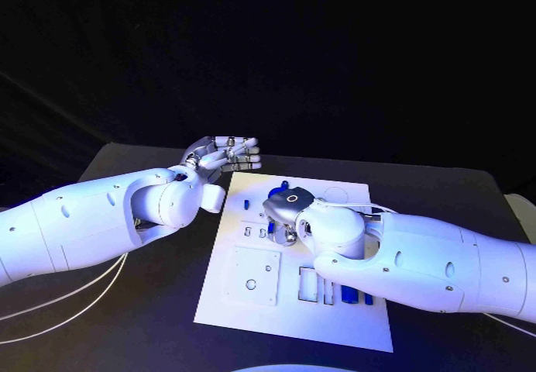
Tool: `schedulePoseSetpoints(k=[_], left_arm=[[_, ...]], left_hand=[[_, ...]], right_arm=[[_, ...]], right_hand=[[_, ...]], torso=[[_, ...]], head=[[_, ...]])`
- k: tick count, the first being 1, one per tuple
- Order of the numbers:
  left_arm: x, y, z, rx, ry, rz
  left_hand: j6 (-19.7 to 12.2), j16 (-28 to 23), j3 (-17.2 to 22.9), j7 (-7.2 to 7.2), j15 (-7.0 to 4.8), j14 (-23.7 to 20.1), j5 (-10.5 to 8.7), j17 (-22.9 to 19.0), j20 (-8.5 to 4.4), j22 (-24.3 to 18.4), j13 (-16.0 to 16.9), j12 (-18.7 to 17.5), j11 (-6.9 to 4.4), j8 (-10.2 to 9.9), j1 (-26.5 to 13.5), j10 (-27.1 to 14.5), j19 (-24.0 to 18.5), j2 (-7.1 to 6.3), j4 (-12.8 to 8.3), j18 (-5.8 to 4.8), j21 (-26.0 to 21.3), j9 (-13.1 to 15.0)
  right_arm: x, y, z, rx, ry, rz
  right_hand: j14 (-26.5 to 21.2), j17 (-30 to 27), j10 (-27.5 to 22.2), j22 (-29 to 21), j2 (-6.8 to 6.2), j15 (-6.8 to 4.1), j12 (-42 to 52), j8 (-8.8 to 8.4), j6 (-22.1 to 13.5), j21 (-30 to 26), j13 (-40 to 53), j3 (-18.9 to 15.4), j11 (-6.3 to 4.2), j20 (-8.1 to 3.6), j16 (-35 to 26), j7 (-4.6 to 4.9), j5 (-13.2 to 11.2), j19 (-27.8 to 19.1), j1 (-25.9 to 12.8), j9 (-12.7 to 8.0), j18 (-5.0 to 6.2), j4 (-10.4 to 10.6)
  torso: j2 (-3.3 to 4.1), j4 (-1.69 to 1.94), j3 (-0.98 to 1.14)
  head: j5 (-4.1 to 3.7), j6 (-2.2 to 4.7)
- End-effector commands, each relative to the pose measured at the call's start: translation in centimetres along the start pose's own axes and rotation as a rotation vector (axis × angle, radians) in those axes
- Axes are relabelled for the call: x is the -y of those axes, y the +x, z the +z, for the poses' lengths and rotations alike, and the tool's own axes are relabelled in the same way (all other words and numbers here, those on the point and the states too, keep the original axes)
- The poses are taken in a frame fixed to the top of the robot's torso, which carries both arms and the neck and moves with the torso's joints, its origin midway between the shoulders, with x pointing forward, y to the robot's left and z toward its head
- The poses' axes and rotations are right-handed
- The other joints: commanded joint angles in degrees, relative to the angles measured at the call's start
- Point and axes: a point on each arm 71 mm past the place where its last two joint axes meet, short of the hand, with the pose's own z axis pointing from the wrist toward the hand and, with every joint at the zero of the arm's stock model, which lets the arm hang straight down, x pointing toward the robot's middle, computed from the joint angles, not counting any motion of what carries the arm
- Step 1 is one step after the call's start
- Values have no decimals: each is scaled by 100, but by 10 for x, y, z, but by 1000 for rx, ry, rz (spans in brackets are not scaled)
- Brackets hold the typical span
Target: Assemble the parts on the task board
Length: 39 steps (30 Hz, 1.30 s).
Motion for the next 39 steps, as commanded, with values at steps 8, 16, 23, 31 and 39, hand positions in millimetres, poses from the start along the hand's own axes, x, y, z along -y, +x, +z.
schedulePoseSetpoints(k=[8, 16, 23, 31, 39], left_arm=[[1, 2, 0, -15, 5, -4], [1, 2, 0, -14, 4, -4], [1, 2, 0, -13, 4, -4], [1, 2, 0, -13, 4, -4], [1, 1, 0, -11, 4, -3]], left_hand=[[32, -24, -30, 16, 6, 49, 3, -9, -13, -9, 6, -25, 7, -27, -14, 29, 35, 59, -5, 76, -15, -7], [32, -24, -30, 16, 6, 49, 3, -9, -13, -9, 6, -25, 7, -27, -14, 29, 35, 59, -5, 76, -15, -7], [30, -30, -34, 21, 7, 48, 3, -10, -13, -11, 6, -33, 10, -33, -15, 29, 35, 59, -4, 76, -17, -7], [30, -30, -34, 21, 7, 48, 3, -10, -13, -11, 6, -33, 10, -33, -15, 29, 35, 59, -4, 76, -17, -7], [30, -30, -34, 21, 7, 48, 3, -10, -13, -11, 6, -33, 10, -33, -15, 29, 35, 59, -4, 76, -17, -7]], right_arm=[[-1, 3, 0, -12, -7, -6], [-1, 3, 0, -13, -7, -6], [-1, 4, 0, -15, -5, -7], [-1, 4, 0, -18, -6, -9], [0, 4, 0, -19, -5, -9]], right_hand=[[587, 1508, 591, 1510, -47, 2, 22, -24, -50, 25, 1509, -18, 13, -9, 21, 3, -58, 599, -11, 4, -37, 28], [587, 1508, 591, 1510, -70, 9, 22, -44, -61, 25, 1509, -44, 21, -4, 21, 14, -132, 599, -30, 11, -37, 54], [587, 1508, 591, 1510, -120, 27, 22, -87, -106, 25, 1509, -92, 44, 8, 21, 45, -231, 599, -50, 17, -37, 90], [587, 1508, 591, 1510, -146, 47, 22, -122, -156, 25, 1509, -119, 68, 23, 21, 74, -257, 599, -55, 18, -37, 114], [587, 1508, 591, 1510, -150, 56, 22, -138, -181, 25, 1509, -127, 78, 30, 21, 85, -261, 599, -52, 19, -37, 124]], torso=[[-1, 0, -1], [-1, 1, -3], [-1, 3, -2], [-2, 3, -2], [-2, 3, -2]], head=[[-7, -4], [-11, -7], [-11, -11], [-10, -15], [-10, -21]])
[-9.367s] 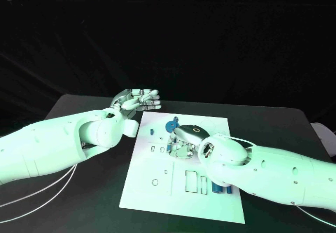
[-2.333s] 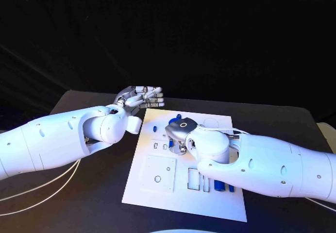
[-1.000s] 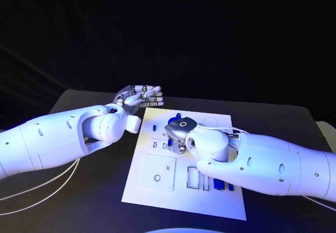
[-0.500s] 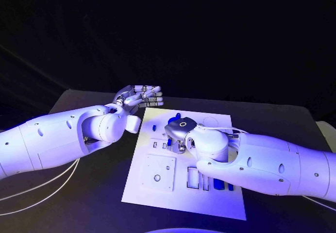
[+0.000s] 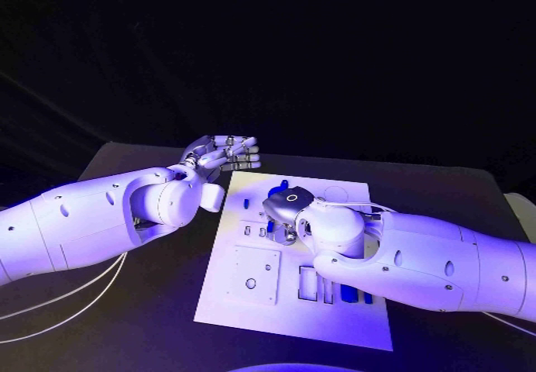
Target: Assemble the parts on the task board
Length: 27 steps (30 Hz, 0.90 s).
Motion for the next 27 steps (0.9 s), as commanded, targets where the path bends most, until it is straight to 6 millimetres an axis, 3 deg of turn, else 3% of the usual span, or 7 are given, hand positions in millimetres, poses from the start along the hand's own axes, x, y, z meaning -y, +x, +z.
schedulePoseSetpoints(k=[1, 27], left_arm=[[1, 2, 0, -13, 6, -4], [1, 1, 0, -10, 6, -3]], left_hand=[[30, -30, -34, 21, 8, 48, 3, -10, -13, -5, 6, -33, 10, -33, -15, 29, 35, 59, -4, 76, -17, -7], [30, -30, -34, 21, 8, 48, 3, -10, -13, -5, 6, -33, 10, -33, -15, 29, 35, 59, -4, 76, -17, -7]], right_arm=[[0, 3, 0, -18, -3, -12], [1, 4, -1, -19, 7, -12]], right_hand=[[609, 1509, 592, 1507, -49, 35, 22, -17, -50, 25, 1510, -15, 37, 30, 21, -5, -30, 599, -2, 9, -38, 14], [609, 1509, 592, 1507, -137, 111, 22, -105, -372, 25, 1510, -112, 126, 100, 21, 93, -81, 599, 25, 3, -38, 119]], torso=[[1, -1, 0], [-1, -3, 0]], head=[[0, -3], [-11, -8]])
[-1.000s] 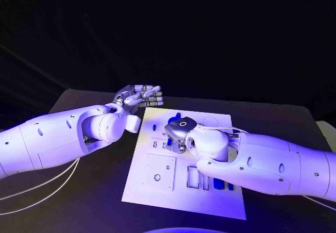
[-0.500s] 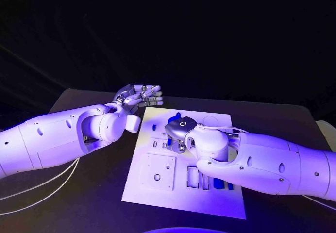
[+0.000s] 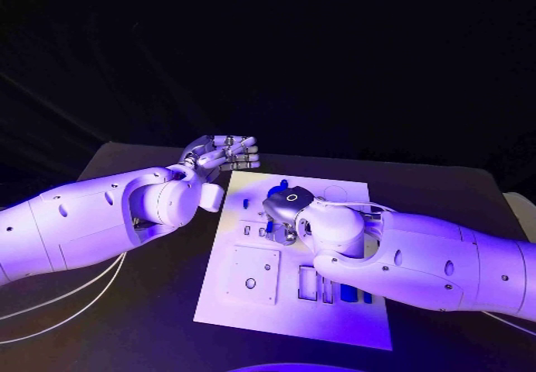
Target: Assemble the parts on the task board
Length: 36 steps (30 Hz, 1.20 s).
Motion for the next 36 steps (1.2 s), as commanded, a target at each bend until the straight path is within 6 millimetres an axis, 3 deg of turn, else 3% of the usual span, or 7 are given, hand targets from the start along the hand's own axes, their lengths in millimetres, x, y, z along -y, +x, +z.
schedulePoseSetpoints(k=[1, 12, 17, 22, 24, 28, 36], left_arm=[[1, 2, 0, -11, 6, -3], [1, 1, 0, -10, 6, -3], [1, 0, 1, -8, 7, -2], [1, 0, 1, -7, 8, -1], [1, -1, 1, -7, 8, -1], [1, 0, 2, -14, 9, 1], [0, -1, 1, -45, 2, 67]], left_hand=[[30, -30, -34, 21, 7, 48, 3, -10, -13, -6, 6, -33, 10, -34, -15, 29, 35, 59, -4, 76, -18, -7], [30, -30, -34, 21, 7, 48, 3, -10, -13, -6, 6, -33, 10, -34, -15, 29, 35, 59, -4, 76, -18, -7], [30, -43, -40, 27, 11, 49, 3, -11, -12, -12, 6, -49, 15, -45, -17, 30, 35, 64, -4, 76, -23, -8], [30, -43, -40, 27, 11, 49, 3, -11, -12, -12, 6, -49, 15, -45, -17, 30, 35, 64, -4, 76, -23, -8], [30, -43, -40, 27, 11, 49, 3, -11, -12, -12, 6, -49, 15, -45, -17, 30, 35, 64, -4, 76, -23, -8], [31, -45, -42, 25, 11, 50, 3, -11, -12, -13, 6, -52, 14, -47, -15, 32, 36, 62, -6, 76, -23, -7], [134, 44, -91, -32, -68, 312, -4, 54, -59, 1, 20, -62, -45, -42, -13, 164, 192, 27, -32, 86, 49, 7]], right_arm=[[0, 3, 0, -18, 4, -12], [2, 2, -2, 9, 3, 6], [5, 1, -5, 53, -3, 42], [10, -1, -10, 107, -15, 86], [14, -2, -13, 134, -23, 108], [26, -2, -24, 178, -64, 156], [66, -9, -56, 303, -206, 377]], right_hand=[[607, 1510, 591, 1509, -63, 28, 23, -27, -41, 25, 1505, -17, 43, 57, 21, -13, -34, 598, 12, -2, -38, 24], [607, 1510, 565, 1509, -200, 72, -9, -19, -248, 25, 1474, -138, 91, 102, 21, 38, -169, 598, -16, 8, -38, 198], [607, 1510, 528, 1509, -484, 129, -51, -8, -604, 25, 1431, -285, 150, 154, 21, 98, -303, 598, 163, 13, -38, 787], [607, 1510, 522, 1509, -547, 130, -58, -8, -661, 25, 1424, -332, 153, 162, 21, 103, -334, 598, 239, 22, -38, 963], [607, 1510, 522, 1509, -601, 130, -58, 13, -685, 25, 1423, -396, 154, 165, 21, 102, -346, 598, 426, 56, -38, 1268], [607, 1510, 504, 1509, -578, 124, -79, 27, -662, 25, 1402, -390, 143, 161, 21, 86, -343, 598, 461, 71, -38, 1341], [587, 1443, 394, 1297, -275, 53, -209, 195, -281, -239, 1273, -177, 67, 98, -26, 10, -45, 444, 827, 187, 41, 1186]], torso=[[-1, -2, -1], [0, -1, 0], [-3, 1, -1], [-10, -6, 1], [-7, -3, 1], [-12, -7, 1], [-40, -31, 3]], head=[[2, 0], [-8, 3], [-25, 17], [-22, 31], [-29, 44], [-36, 79], [-42, 112]])
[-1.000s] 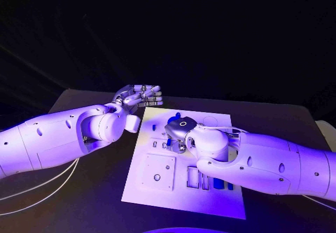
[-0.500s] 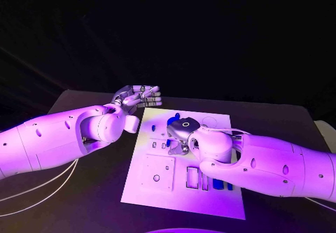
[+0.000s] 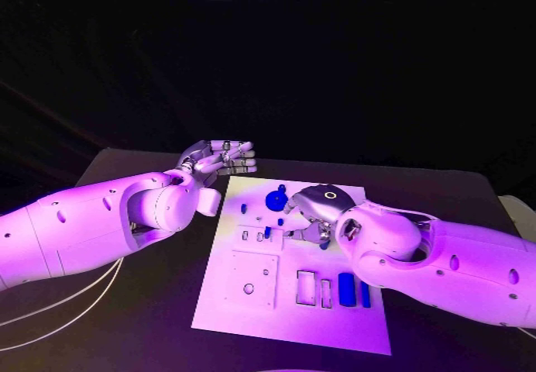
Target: Assemble the parts on the task board
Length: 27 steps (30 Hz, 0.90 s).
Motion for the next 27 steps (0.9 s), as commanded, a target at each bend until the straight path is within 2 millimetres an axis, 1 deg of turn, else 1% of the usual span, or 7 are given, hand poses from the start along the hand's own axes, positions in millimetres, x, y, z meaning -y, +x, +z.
schedulePoseSetpoints(k=[1, 5, 12, 16, 19, 21, 27], left_arm=[[0, 3, 0, -55, -1, 74], [-2, 4, 0, -101, -31, 157], [-8, 7, -3, -237, -152, 332], [-10, 8, -3, -321, -257, 484], [-10, 8, -1, -348, -310, 607], [-10, 10, 0, -358, -340, 695], [-10, 17, 9, -348, -385, 887]], left_hand=[[163, 158, -51, -76, -118, 366, -2, 105, -84, 43, 25, -8, -104, 4, 5, 229, 266, -3, 1, 94, 131, 14], [474, 887, 5, -284, -529, 1653, 3, 521, -543, 288, 76, 125, -388, 90, 45, 886, 1228, -36, -30, 106, 711, 41], [809, 2337, 26, -565, -866, 2542, 38, 1653, -1033, 653, 248, 327, -749, 116, -199, 1755, 2117, -152, 102, 80, 1467, 75], [939, 5142, -142, -724, -988, 2626, 26, 4566, -1220, 958, 721, 897, -863, 170, -691, 2186, 2450, -176, 443, 60, 2001, 163], [988, 6471, -182, -719, -1022, 2570, 13, 6066, -1300, 1222, 1304, 1522, -911, 243, -848, 2163, 2415, -138, 602, 50, 2394, 273], [1083, 7207, -211, -800, -1087, 2668, -4, 6988, -1354, 1424, 2180, 2413, -963, 373, -944, 2171, 2454, -124, 631, 58, 2706, 396], [1111, 7906, -313, -969, -1189, 2767, 59, 7960, -1442, 2915, 5419, 5495, -1062, 871, -1269, 2180, 2453, -110, 624, -83, 4082, 978]], right_arm=[[3, -14, -13, 116, -167, 217], [29, -26, -35, 169, -174, 363], [78, -35, -63, 197, -27, 613], [99, -39, -75, 218, 47, 702], [111, -41, -81, 235, 93, 757], [118, -42, -83, 246, 121, 794], [132, -44, -84, 279, 167, 836]], right_hand=[[567, 1376, 363, 1189, 66, -56, -91, 66, 149, -235, 1224, 83, -66, -32, -72, -14, 158, 366, 181, 38, 79, -125], [514, 1212, 170, 891, 166, -112, -322, 218, 456, -622, 1006, 217, -138, -72, -197, -94, 436, 147, 450, 112, 184, -382], [473, 1085, 61, 731, 194, -155, -467, 229, 525, -843, 873, 235, -176, -127, -305, -124, 552, 40, 429, 123, 232, -515], [476, 1089, 66, 722, 194, -159, -467, 221, 522, -861, 873, 197, -177, -135, -305, -124, 662, 42, 369, 123, 233, -542], [473, 1079, 60, 701, 190, -158, -476, 211, 509, -890, 865, 174, -174, -136, -314, -120, 685, 32, 336, 121, 239, -547], [463, 1045, 39, 662, 188, -157, -503, 204, 496, -943, 839, 164, -172, -136, -342, -117, 697, 6, 322, 119, 252, -552], [420, 923, -67, 517, 199, -146, -632, 170, 439, -1140, 719, 125, -158, -130, -446, -100, 732, -87, 281, 110, 297, -595]], torso=[[-27, -21, 3], [-51, -23, 13], [-102, -52, 34], [-123, -58, 52], [-136, -59, 62], [-142, -61, 65], [-137, -56, 62]], head=[[0, 6], [35, 2], [27, -8], [15, -20], [3, -37], [-9, -22], [-51, -34]])
